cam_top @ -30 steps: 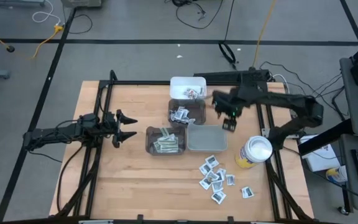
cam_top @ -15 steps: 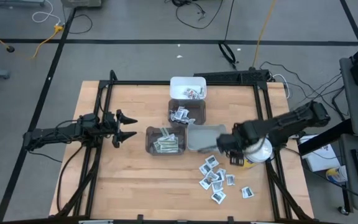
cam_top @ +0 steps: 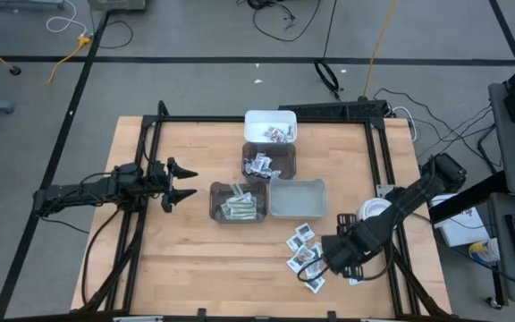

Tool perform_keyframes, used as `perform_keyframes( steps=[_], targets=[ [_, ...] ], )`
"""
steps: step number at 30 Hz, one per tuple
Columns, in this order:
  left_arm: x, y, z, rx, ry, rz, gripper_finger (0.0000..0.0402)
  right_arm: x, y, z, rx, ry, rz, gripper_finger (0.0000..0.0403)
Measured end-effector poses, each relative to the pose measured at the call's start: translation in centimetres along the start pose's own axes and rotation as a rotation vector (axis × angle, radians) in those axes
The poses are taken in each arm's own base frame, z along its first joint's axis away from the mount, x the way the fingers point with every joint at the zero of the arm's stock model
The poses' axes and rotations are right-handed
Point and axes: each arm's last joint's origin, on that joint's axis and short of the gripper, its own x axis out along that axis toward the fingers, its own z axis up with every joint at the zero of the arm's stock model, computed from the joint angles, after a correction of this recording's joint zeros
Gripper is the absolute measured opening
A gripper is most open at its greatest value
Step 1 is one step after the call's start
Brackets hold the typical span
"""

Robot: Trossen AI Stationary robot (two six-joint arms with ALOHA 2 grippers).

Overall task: Pick & Place First Aid Supplies
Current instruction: Put the white towelette pack into the gray bin

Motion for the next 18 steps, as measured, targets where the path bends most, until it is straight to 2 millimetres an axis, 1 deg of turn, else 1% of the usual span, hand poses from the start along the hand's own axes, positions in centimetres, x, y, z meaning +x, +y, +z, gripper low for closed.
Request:
perform_keyframes(
  steps=[8,12,18],
  targets=[
    [0.0,0.0,0.0,0.0,0.0,0.0,0.031,0.9,0.7,0.7,-0.006,-0.023,-0.024,0.0231],
    [0.0,0.0,0.0,0.0,0.0,0.0,0.031,2.5,1.2,1.2,-0.009,-0.027,-0.018,0.0231],
    [0.0,0.0,0.0,0.0,0.0,0.0,0.031,5.5,1.9,1.1,-0.034,-0.015,-0.025,0.0231]
  ],
)
